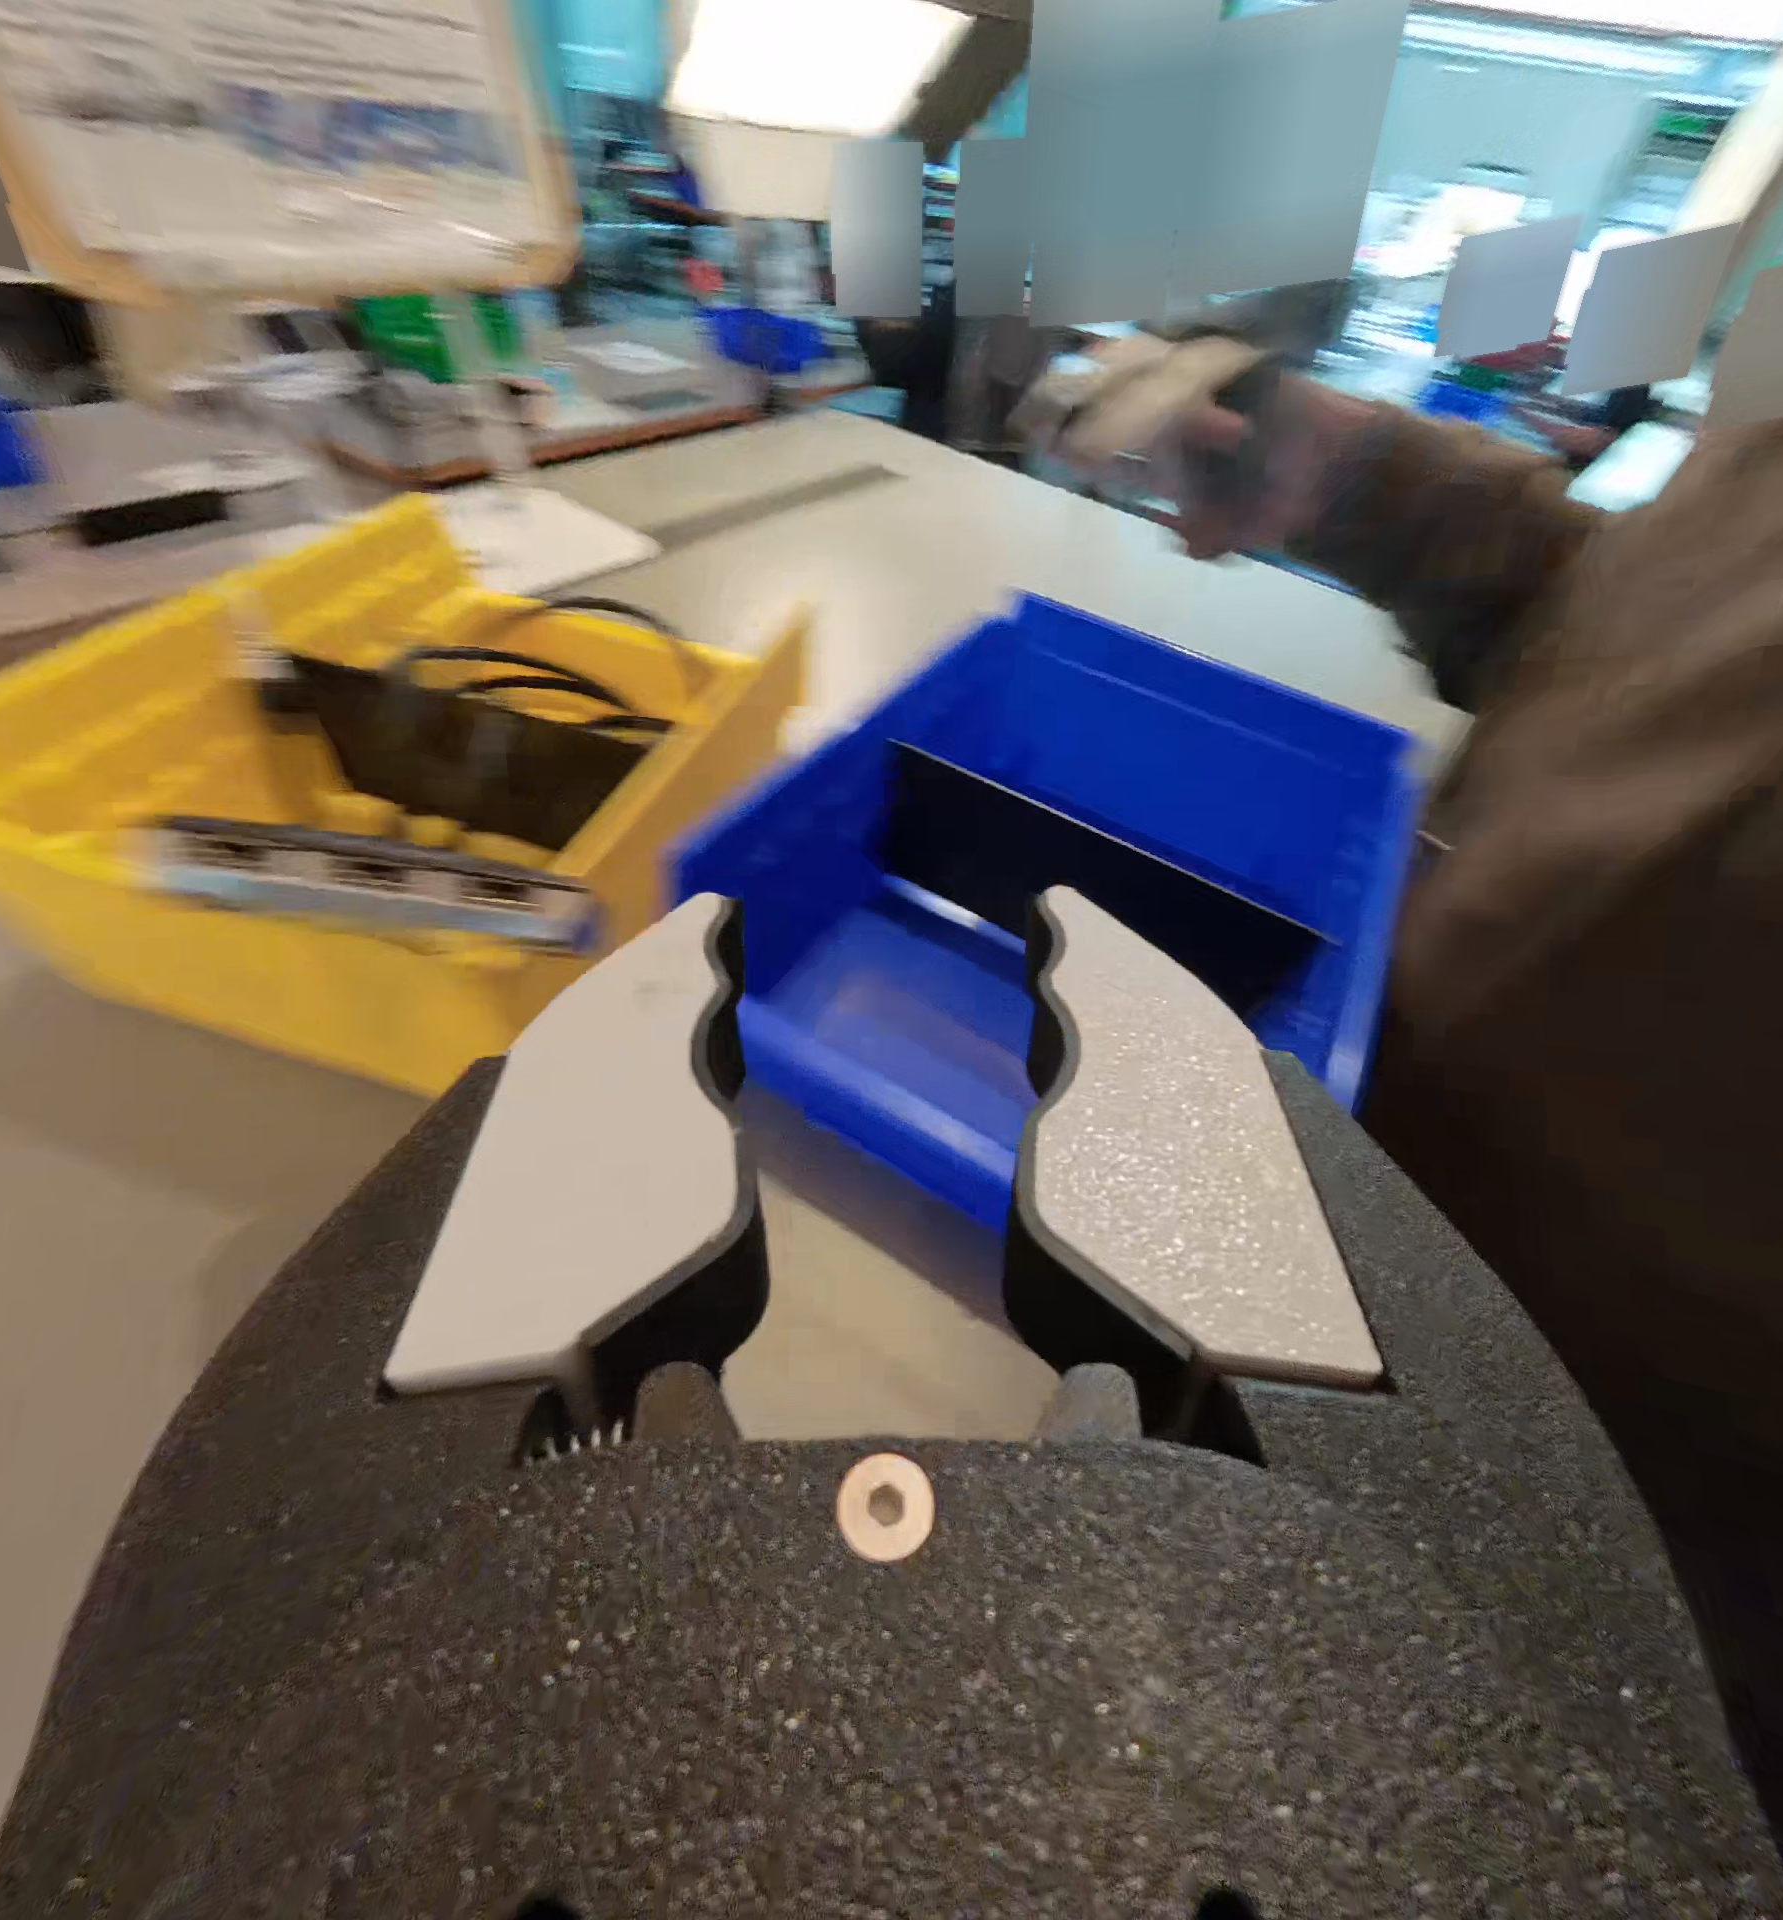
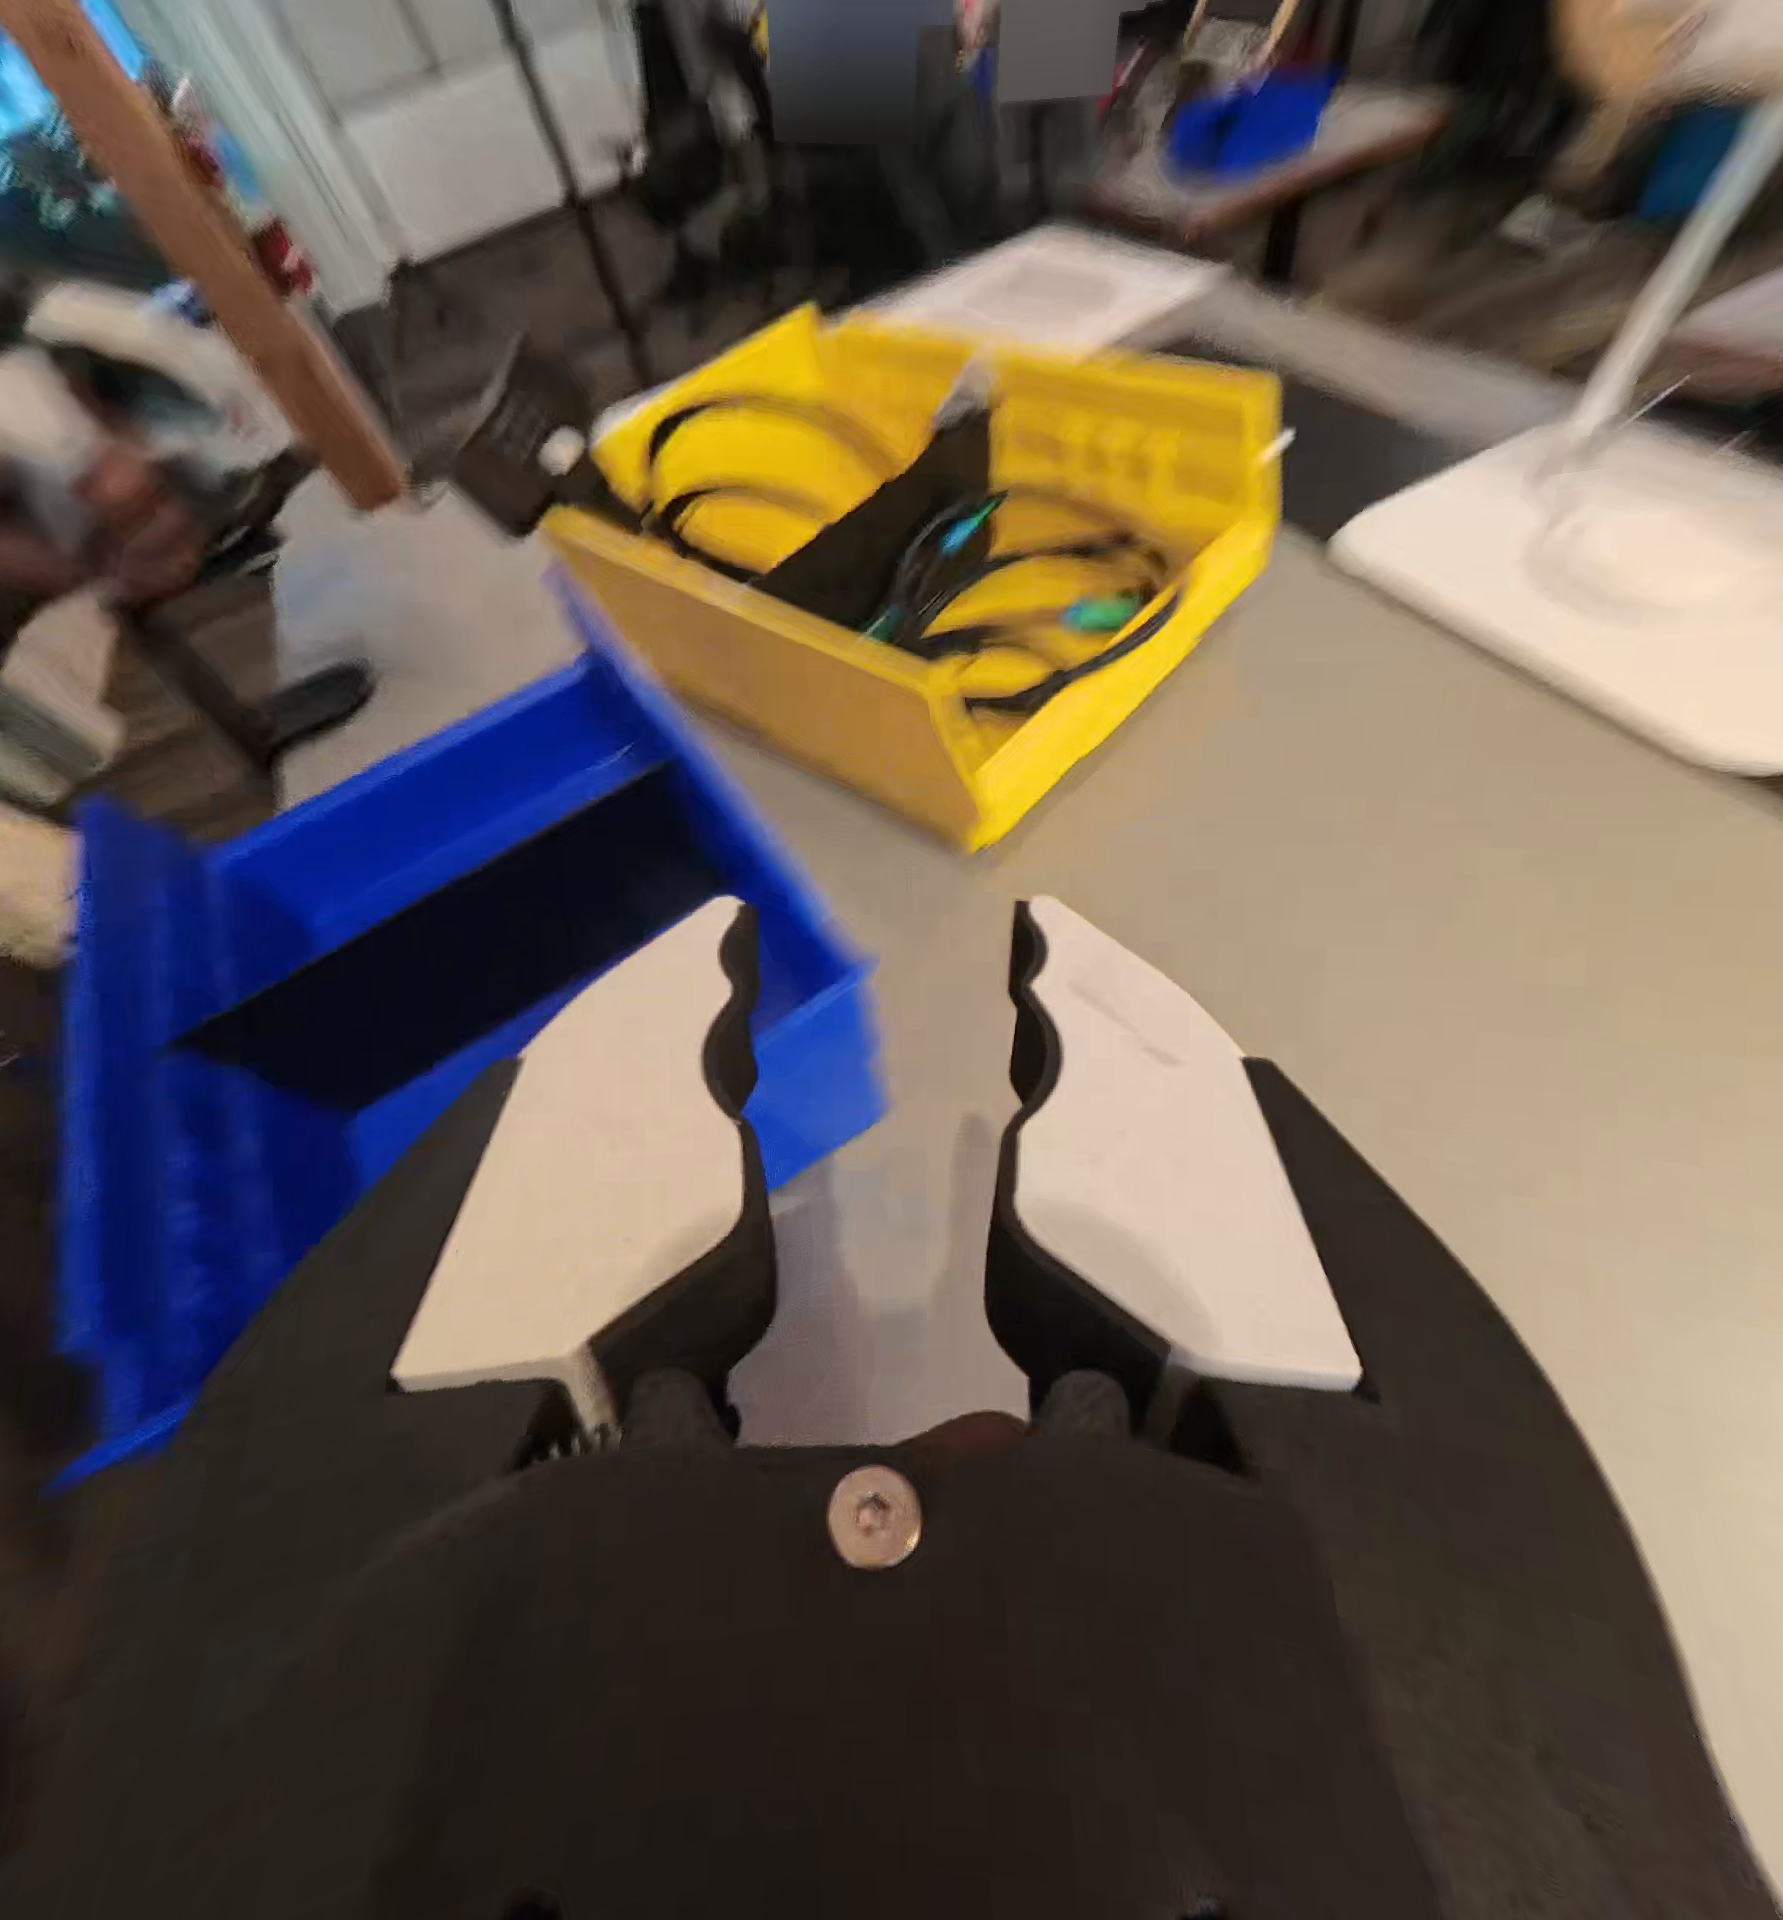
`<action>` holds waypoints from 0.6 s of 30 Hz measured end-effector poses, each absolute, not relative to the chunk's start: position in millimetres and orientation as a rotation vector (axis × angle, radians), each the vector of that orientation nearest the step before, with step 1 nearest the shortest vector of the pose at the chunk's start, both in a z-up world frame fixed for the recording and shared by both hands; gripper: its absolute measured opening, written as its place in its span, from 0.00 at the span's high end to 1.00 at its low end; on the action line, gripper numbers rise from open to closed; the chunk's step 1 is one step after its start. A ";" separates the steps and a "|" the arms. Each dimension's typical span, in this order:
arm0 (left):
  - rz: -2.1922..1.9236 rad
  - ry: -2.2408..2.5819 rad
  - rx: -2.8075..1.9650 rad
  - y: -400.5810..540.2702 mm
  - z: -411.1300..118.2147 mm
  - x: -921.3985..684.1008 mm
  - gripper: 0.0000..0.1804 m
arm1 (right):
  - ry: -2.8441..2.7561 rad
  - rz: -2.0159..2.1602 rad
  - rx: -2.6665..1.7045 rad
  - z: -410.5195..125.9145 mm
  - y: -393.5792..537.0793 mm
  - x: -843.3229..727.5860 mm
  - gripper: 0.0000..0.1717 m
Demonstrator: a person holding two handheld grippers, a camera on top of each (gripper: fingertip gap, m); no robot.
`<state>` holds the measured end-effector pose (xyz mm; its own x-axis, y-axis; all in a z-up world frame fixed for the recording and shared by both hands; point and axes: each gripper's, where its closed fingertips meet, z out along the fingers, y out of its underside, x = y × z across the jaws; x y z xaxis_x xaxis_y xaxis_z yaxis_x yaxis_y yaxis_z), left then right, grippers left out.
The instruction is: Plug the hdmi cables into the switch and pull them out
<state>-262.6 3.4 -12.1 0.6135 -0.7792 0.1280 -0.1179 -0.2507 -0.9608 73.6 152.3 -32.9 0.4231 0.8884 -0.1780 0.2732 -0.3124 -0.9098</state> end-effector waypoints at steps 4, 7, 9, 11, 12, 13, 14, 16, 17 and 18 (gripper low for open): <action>-0.475 0.385 -1.867 91.4 15.0 -333.9 0.71 | -1.150 0.838 -2.050 -71.5 77.0 64.1 0.64; -0.358 0.284 -2.048 154.0 3.2 -363.8 0.71 | -1.100 0.802 -2.184 -88.4 54.1 56.0 0.57; -0.378 0.306 -2.184 190.6 -17.7 -363.3 0.70 | -1.014 0.753 -2.241 -95.2 55.3 54.7 0.56; -0.438 0.322 -2.297 220.8 -40.8 -356.3 0.69 | -0.958 0.762 -2.286 -101.3 54.1 51.9 0.57; -0.496 0.322 -2.345 232.0 -51.3 -350.0 0.69 | -0.941 0.770 -2.312 -105.0 53.1 50.8 0.57; -0.567 0.308 -2.383 241.0 -60.3 -342.5 0.69 | -0.934 0.768 -2.332 -108.9 52.4 49.9 0.57; -0.648 0.295 -2.414 247.2 -68.2 -333.9 0.69 | -0.929 0.785 -2.343 -110.7 51.3 48.4 0.58; -0.756 0.306 -2.469 253.9 -81.9 -319.7 0.73 | -0.928 0.828 -2.357 -112.4 49.1 46.5 0.61; -0.777 0.320 -2.490 256.5 -86.6 -315.2 0.76 | -0.930 0.831 -2.369 -113.6 49.0 47.5 0.64; -0.775 0.335 -2.516 258.6 -90.9 -312.9 0.78 | -0.930 0.822 -2.382 -115.0 49.8 49.0 0.64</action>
